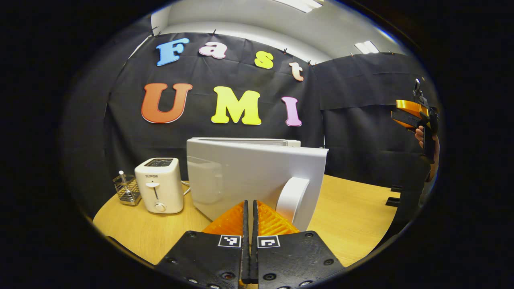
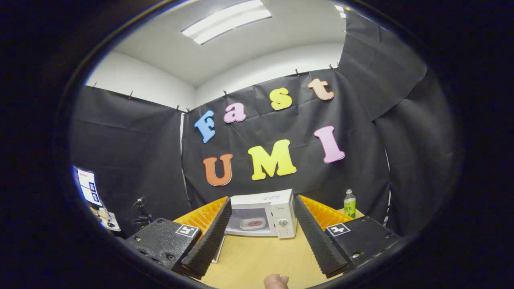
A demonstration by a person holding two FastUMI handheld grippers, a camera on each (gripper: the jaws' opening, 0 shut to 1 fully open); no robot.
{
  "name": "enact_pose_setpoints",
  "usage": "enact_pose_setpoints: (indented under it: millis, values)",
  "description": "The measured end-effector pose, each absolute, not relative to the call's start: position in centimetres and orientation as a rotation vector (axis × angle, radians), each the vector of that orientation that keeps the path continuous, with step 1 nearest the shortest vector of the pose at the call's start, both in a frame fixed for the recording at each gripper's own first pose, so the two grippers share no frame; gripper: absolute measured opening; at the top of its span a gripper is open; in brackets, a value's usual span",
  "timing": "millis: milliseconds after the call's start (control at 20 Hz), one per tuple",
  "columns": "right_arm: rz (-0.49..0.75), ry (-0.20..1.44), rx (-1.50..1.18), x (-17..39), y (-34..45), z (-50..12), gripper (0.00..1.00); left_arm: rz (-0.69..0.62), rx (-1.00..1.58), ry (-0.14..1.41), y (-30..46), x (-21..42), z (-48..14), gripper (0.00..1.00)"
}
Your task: Open the microwave oven with the left hand, put the food in, and close the microwave oven.
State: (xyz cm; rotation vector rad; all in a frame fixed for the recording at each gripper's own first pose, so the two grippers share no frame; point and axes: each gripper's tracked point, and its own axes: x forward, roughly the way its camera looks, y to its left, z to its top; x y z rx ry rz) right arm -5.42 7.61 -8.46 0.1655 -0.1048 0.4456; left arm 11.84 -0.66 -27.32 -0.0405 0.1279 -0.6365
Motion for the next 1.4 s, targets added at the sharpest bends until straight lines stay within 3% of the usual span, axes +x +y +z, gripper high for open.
enact_pose_setpoints:
  millis: [350, 850, 900, 950, 1400]
  values:
    - [0.441, -0.114, 0.131, -6.1, 5.8, -8.6, 1.00, -0.688, -0.068, 0.142, -6.9, 15.1, -27.5, 0.00]
    - [0.396, -0.071, 0.151, -3.5, 2.8, -10.9, 1.00, -0.622, -0.055, 0.156, -13.5, 21.4, -27.8, 0.00]
    - [0.395, -0.069, 0.153, -3.2, 2.5, -11.0, 0.91, -0.617, -0.053, 0.159, -14.1, 22.0, -27.8, 0.00]
    - [0.391, -0.066, 0.153, -2.9, 2.2, -11.2, 1.00, -0.606, -0.048, 0.158, -14.7, 22.8, -27.8, 0.00]
    - [0.383, 0.007, 0.193, 0.3, 0.2, -14.7, 1.00, -0.478, -0.055, 0.203, -19.2, 29.8, -30.4, 0.00]
